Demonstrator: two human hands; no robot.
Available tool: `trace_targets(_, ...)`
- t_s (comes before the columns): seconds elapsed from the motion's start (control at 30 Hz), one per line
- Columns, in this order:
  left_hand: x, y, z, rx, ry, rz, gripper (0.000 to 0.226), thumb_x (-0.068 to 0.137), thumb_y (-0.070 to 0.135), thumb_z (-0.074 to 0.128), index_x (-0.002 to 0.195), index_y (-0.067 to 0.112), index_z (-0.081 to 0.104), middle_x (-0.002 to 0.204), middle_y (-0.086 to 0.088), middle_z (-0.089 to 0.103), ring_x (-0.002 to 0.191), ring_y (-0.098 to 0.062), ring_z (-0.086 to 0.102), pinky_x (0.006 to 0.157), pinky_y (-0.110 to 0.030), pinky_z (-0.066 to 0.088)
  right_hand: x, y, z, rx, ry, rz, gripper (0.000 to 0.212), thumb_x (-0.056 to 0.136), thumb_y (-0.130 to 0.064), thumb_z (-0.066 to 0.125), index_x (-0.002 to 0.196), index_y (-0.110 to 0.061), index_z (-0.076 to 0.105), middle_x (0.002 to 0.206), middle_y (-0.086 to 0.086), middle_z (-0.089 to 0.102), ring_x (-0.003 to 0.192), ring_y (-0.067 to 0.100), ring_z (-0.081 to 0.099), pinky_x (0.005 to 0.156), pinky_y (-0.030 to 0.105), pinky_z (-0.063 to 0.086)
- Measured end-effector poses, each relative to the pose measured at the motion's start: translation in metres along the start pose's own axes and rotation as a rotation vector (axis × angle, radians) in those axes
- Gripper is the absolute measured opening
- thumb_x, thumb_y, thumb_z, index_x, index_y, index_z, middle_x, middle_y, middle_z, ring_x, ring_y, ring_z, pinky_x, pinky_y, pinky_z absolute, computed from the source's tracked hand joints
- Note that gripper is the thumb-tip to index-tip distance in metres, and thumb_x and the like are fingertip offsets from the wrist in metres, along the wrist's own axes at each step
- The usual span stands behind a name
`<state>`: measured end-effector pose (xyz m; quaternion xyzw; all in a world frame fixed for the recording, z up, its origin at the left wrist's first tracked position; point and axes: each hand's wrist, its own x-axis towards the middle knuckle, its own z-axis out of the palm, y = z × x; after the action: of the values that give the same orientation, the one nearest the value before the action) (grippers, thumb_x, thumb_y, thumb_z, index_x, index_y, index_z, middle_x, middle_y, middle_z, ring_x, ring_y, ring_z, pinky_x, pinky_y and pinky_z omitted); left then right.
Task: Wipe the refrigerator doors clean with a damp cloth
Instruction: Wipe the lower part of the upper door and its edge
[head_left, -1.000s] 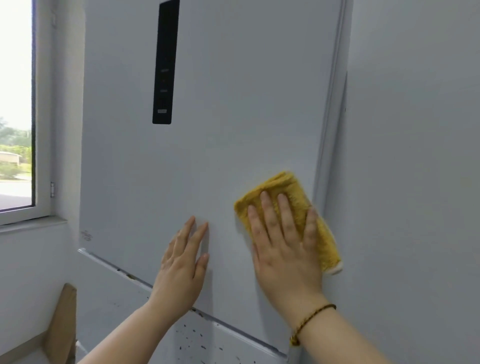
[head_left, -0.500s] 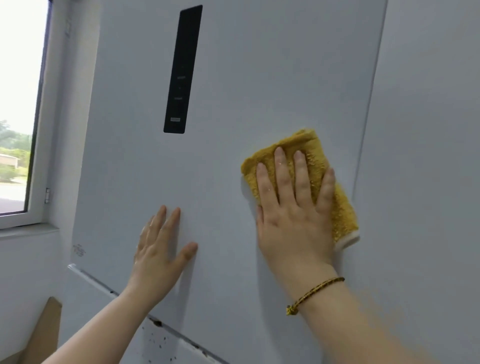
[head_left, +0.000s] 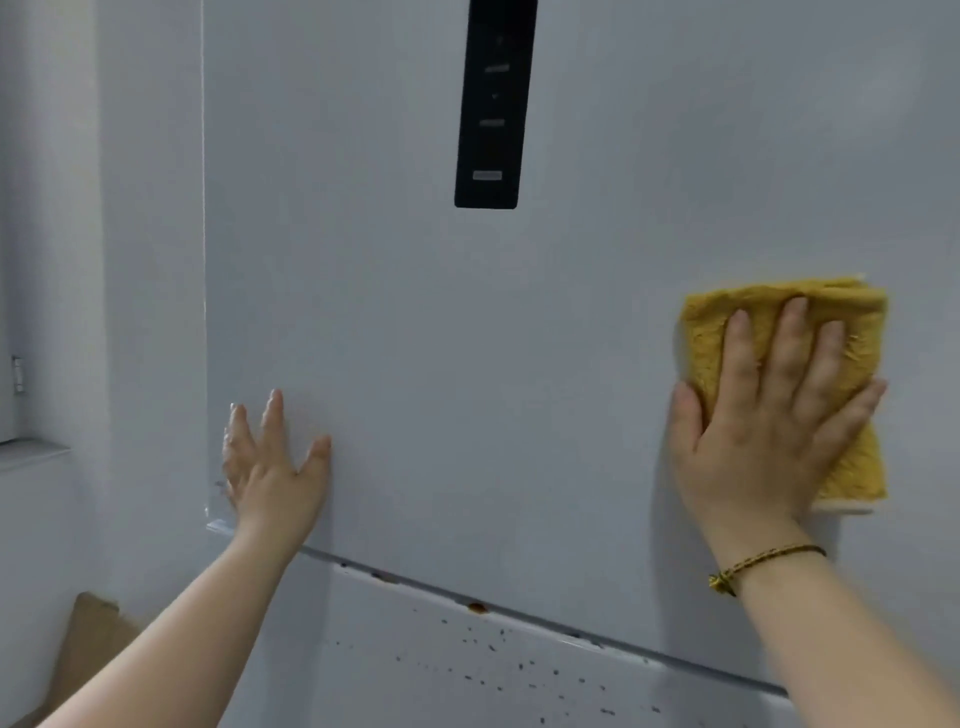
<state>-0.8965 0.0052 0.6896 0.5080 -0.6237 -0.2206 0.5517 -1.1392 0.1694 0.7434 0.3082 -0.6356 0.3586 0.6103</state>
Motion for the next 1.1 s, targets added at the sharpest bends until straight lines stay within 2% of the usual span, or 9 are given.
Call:
trace_targets(0.13, 0.025, -0.015, -0.008, -0.112, -0.079, -0.056, 0.064, 0.093, 0.033, 0.046, 0.146, 0.028, 0.011, 0.156, -0.003, -0.004, 0.143, -0.021, -0.004, 0.114, -0.04, 0.002, -0.017, -0.044, 0.014, -0.025, -0.003, 0.15, 0.055, 0.086, -0.031, 0.043, 0.135, -0.008, 0.029, 0.141, 0.029, 0.035, 0.128, 0.041, 0.021, 0.097, 0.069, 0.018)
trace_targets(0.27, 0.033, -0.034, -0.012, -0.206, -0.117, -0.002, 0.057, 0.094, 0.023, 0.044, 0.145, 0.028, 0.018, 0.156, 0.002, -0.001, 0.143, -0.017, -0.004, 0.114, -0.034, 0.0, -0.027, -0.096, 0.026, -0.057, -0.005, 0.126, 0.055, 0.086, -0.032, 0.041, 0.133, -0.007, 0.031, 0.14, 0.027, 0.036, 0.127, 0.038, 0.019, 0.096, 0.068, 0.02)
trace_targets(0.47, 0.042, -0.067, -0.03, -0.304, -0.251, 0.121, 0.054, 0.094, 0.006, 0.041, 0.142, 0.022, 0.022, 0.154, 0.004, 0.012, 0.142, -0.011, 0.01, 0.116, -0.031, 0.009, -0.065, -0.206, 0.051, 0.044, -0.04, -0.257, 0.048, 0.083, -0.025, 0.035, 0.13, -0.014, 0.035, 0.137, 0.01, 0.029, 0.126, 0.032, 0.028, 0.107, 0.052, 0.005)
trace_targets(0.63, 0.045, -0.078, -0.059, -0.421, -0.398, 0.091, 0.053, 0.096, 0.006, 0.036, 0.141, 0.029, 0.021, 0.148, 0.003, 0.025, 0.128, -0.002, 0.025, 0.094, -0.017, 0.024, -0.093, -0.264, 0.054, 0.22, -0.16, -0.439, 0.047, 0.08, -0.013, 0.03, 0.127, -0.013, 0.037, 0.138, 0.009, 0.034, 0.126, 0.028, 0.029, 0.109, 0.047, 0.003)
trace_targets(0.73, 0.037, -0.088, -0.07, -0.395, -0.418, 0.129, 0.05, 0.095, 0.006, 0.038, 0.127, 0.041, 0.023, 0.141, 0.006, 0.03, 0.123, 0.0, 0.028, 0.097, -0.019, 0.024, -0.101, -0.271, 0.052, 0.362, -0.228, -0.524, 0.045, 0.077, -0.011, 0.032, 0.121, -0.012, 0.042, 0.129, 0.009, 0.057, 0.123, 0.025, 0.035, 0.109, 0.042, 0.01)
trace_targets(0.87, 0.032, -0.098, -0.087, -0.255, -0.402, 0.248, 0.061, 0.091, -0.001, 0.045, 0.115, 0.051, 0.024, 0.134, 0.02, 0.027, 0.129, 0.001, 0.025, 0.106, -0.019, 0.02, -0.11, -0.279, 0.042, 0.624, -0.401, -0.572, 0.037, 0.071, -0.01, 0.05, 0.104, -0.012, 0.066, 0.108, 0.004, 0.07, 0.105, 0.02, 0.063, 0.098, 0.035, 0.032)
trace_targets(0.93, 0.032, -0.1, -0.094, -0.188, -0.374, 0.302, 0.064, 0.088, -0.001, 0.05, 0.116, 0.05, 0.024, 0.133, 0.021, 0.025, 0.127, 0.003, 0.023, 0.102, -0.011, 0.019, -0.113, -0.284, 0.027, 0.786, -0.605, -0.483, 0.033, 0.075, -0.012, 0.049, 0.103, -0.013, 0.067, 0.103, 0.001, 0.071, 0.094, 0.017, 0.067, 0.086, 0.029, 0.047)
trace_targets(1.0, 0.033, -0.1, -0.101, -0.134, -0.369, 0.338, 0.061, 0.085, 0.001, 0.056, 0.119, 0.043, 0.028, 0.131, 0.022, 0.026, 0.123, 0.005, 0.024, 0.094, 0.001, 0.02, -0.111, -0.287, 0.007, 1.015, -0.921, -0.233, 0.034, 0.087, -0.013, 0.043, 0.116, -0.014, 0.06, 0.107, 0.003, 0.068, 0.089, 0.017, 0.062, 0.074, 0.019, 0.045)
trace_targets(1.1, 0.034, -0.101, -0.107, -0.101, -0.41, 0.278, 0.042, 0.083, 0.008, 0.062, 0.104, 0.041, 0.046, 0.112, 0.027, 0.043, 0.109, 0.001, 0.04, 0.095, -0.016, 0.03, -0.112, -0.281, -0.009, 1.327, -1.319, 0.321, 0.029, 0.095, -0.01, 0.042, 0.114, -0.026, 0.056, 0.105, -0.006, 0.059, 0.096, 0.008, 0.054, 0.073, 0.008, 0.042)
